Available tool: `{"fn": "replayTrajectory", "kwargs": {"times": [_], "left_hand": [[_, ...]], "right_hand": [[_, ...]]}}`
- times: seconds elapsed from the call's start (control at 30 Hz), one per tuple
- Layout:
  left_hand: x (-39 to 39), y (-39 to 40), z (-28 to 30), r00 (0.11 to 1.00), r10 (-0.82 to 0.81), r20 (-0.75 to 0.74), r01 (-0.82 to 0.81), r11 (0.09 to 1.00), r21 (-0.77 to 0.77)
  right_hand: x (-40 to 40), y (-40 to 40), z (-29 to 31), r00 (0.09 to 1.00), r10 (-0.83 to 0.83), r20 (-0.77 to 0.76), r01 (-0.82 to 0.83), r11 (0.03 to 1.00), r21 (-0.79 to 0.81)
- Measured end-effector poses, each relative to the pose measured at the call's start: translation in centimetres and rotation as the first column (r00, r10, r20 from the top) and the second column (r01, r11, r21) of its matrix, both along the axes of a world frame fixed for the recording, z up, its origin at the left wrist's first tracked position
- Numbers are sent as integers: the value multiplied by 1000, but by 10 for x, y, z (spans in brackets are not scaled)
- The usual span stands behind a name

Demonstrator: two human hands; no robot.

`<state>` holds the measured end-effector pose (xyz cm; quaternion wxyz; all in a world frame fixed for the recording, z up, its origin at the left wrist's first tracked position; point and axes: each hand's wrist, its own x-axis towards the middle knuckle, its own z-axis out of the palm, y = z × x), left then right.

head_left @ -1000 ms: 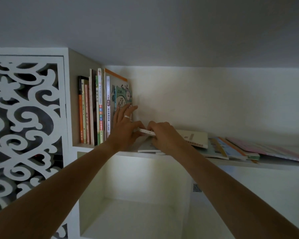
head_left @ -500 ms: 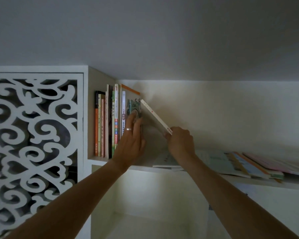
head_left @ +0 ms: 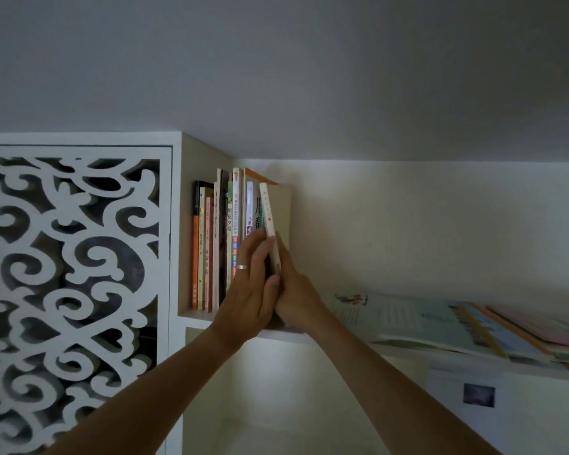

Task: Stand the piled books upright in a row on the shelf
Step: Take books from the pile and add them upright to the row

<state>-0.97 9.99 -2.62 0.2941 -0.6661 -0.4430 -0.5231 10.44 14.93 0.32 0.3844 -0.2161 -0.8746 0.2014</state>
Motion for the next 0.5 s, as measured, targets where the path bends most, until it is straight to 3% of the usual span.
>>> {"fn": "replayTrajectory", "kwargs": {"times": [0.1,0.2,0.37,0.5], "left_hand": [[-7,1,-5,991,73,-114,-70,997,34],[-10,4,-4,976,139,-168,-130,989,64],[-14,2,0,954,188,-234,-167,980,107],[-17,3,0,932,242,-270,-223,970,102]], "right_hand": [[0,6,9,981,48,187,-52,999,17],[-2,17,11,986,9,165,-8,1000,-8],[-20,34,3,966,-199,166,187,978,87],[-9,29,14,879,-245,409,185,966,181]]}}
